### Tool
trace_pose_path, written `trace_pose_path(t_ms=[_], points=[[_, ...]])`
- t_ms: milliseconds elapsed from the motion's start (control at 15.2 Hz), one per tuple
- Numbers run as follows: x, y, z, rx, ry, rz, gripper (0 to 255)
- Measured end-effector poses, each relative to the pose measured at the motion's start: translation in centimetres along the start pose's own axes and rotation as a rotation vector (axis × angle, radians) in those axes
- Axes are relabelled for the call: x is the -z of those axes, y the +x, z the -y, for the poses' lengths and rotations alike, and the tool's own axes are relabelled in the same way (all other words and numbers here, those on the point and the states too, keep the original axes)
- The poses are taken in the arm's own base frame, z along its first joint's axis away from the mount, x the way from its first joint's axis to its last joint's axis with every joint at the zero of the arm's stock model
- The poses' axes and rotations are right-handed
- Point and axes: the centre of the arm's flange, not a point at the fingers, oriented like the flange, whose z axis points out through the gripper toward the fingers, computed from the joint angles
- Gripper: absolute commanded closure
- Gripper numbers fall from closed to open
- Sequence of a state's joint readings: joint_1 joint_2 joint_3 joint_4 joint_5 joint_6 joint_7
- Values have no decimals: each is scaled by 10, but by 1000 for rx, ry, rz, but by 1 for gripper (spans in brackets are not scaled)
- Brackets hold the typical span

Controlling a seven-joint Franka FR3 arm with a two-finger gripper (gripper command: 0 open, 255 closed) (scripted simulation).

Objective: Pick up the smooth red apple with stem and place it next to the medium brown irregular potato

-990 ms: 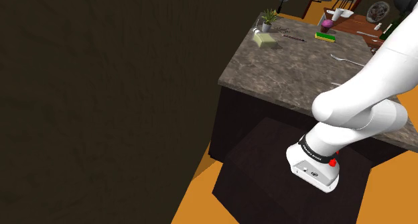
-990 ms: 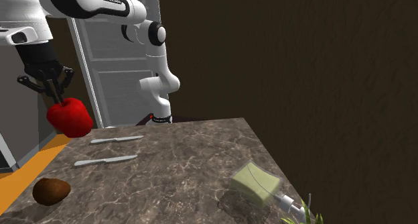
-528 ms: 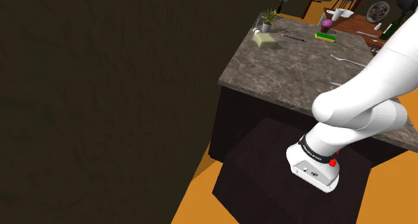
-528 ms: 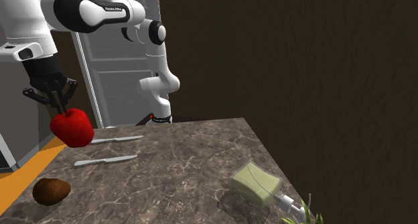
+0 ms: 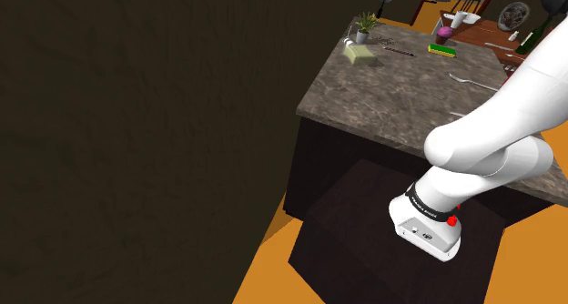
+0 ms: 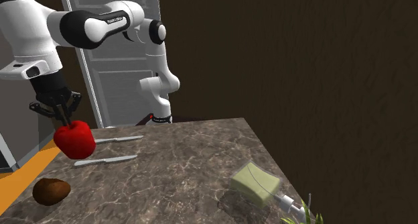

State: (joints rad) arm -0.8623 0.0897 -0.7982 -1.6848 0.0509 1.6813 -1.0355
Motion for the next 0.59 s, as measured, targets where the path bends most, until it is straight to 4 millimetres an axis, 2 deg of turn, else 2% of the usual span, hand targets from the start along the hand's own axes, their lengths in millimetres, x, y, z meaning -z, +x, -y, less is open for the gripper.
trace_pose_path(t_ms=[594], points=[[-46,1,-3,0,0,0,255]])
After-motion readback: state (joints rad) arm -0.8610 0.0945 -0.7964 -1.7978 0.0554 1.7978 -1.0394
